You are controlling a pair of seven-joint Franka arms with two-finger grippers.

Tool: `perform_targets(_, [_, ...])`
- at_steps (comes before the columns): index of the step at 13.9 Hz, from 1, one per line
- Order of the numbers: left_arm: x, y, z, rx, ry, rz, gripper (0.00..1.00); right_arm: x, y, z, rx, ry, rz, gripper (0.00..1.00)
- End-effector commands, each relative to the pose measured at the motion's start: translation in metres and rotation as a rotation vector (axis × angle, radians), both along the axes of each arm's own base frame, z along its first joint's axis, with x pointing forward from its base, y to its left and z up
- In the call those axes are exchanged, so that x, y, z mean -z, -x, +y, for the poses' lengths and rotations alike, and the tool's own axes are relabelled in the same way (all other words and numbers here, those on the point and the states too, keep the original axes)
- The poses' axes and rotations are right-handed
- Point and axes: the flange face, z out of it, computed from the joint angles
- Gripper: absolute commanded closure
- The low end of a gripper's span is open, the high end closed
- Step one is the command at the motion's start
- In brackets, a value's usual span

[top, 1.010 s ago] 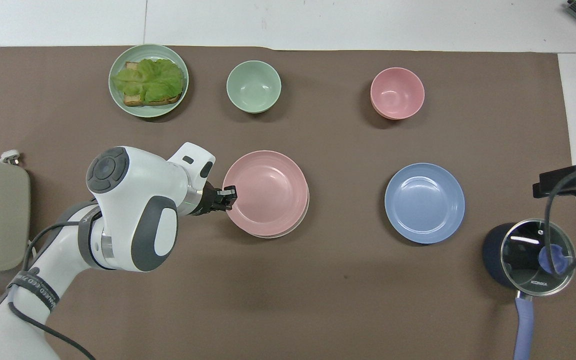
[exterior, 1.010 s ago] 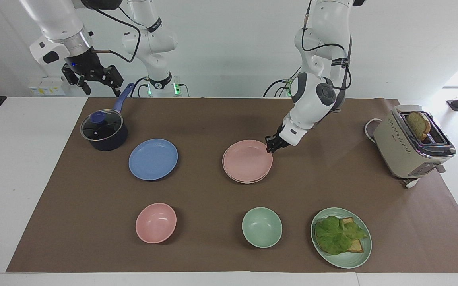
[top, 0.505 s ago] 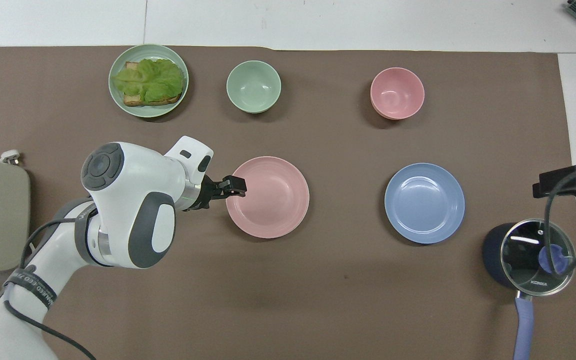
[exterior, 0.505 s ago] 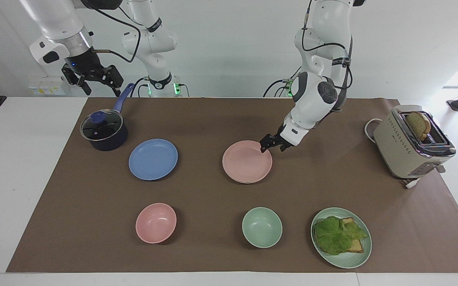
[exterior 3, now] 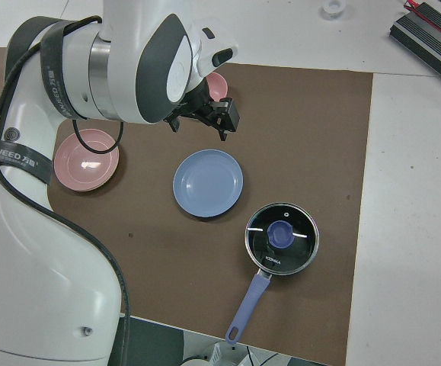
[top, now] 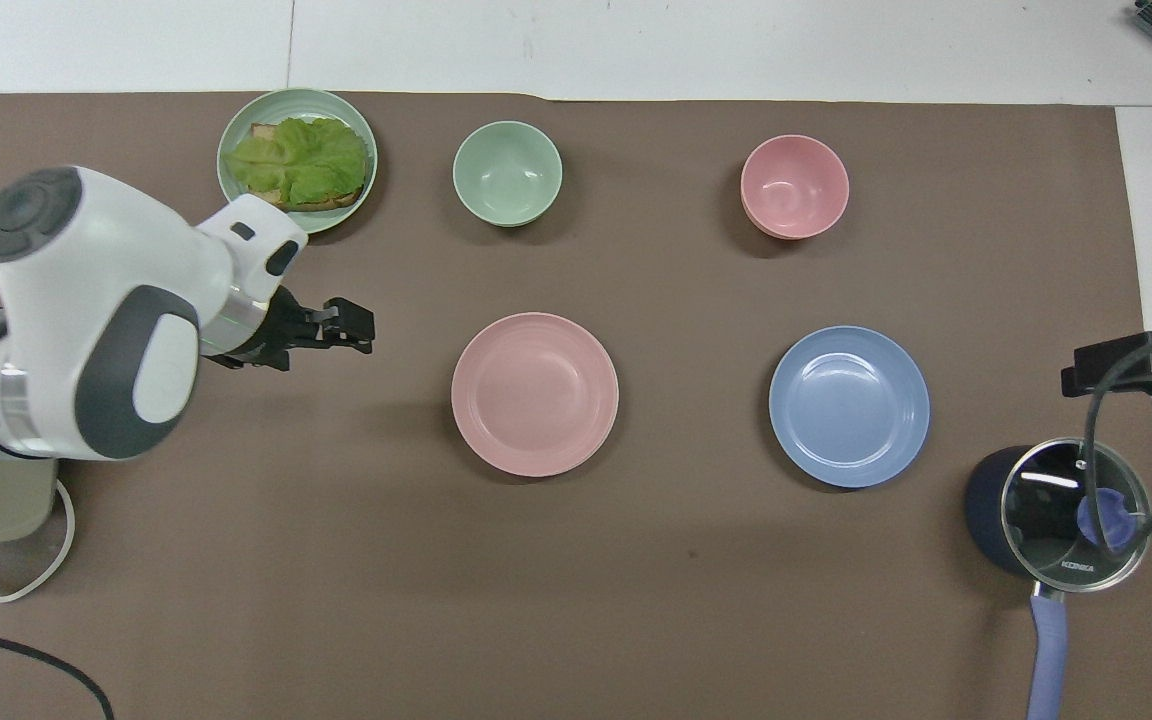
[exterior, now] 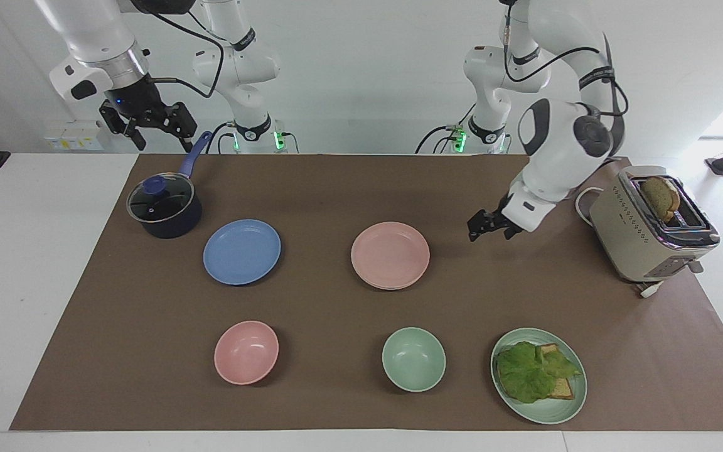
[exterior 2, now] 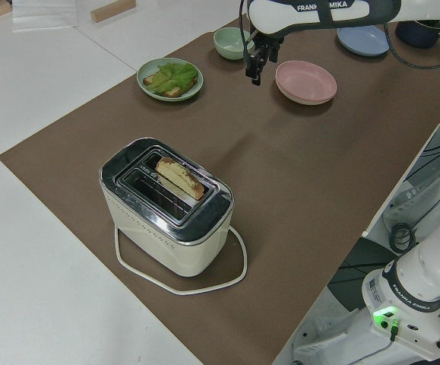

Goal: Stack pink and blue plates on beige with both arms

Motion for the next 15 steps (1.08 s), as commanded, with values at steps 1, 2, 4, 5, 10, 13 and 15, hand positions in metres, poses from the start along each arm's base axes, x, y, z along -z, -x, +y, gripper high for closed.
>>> perform_targets(1, [-0.029,-0.01,0.055,0.028,-0.09,-0.003,0.0,0.006,-0.007,0.001,-0.044,-0.019,-0.036,0.0])
perform_targets(2, [-0.037,-0.012,0.074,0.05,-0.111,-0.005,0.0,0.014,-0.014,-0.003,-0.035,-0.016,-0.036,0.0])
perform_targets(4, [-0.049,-0.01,0.12,0.057,-0.104,-0.019,0.0,0.03,-0.025,-0.024,0.002,-0.01,-0.039,0.0])
perform_targets(5, [-0.065,-0.005,0.127,0.053,-0.1,-0.042,0.0,0.038,-0.027,-0.034,0.019,-0.008,-0.043,0.0])
perform_targets(10, [-0.118,0.017,0.134,0.103,-0.182,-0.074,0.0,0.126,-0.03,-0.063,0.063,-0.007,-0.029,0.0])
perform_targets(13, [-0.129,0.025,0.136,0.137,-0.188,-0.077,0.0,0.183,-0.042,-0.062,-0.001,0.002,-0.029,0.0])
perform_targets(15, [-0.13,0.026,0.14,0.124,-0.186,-0.078,0.0,0.211,-0.049,-0.054,-0.022,0.012,-0.054,0.0])
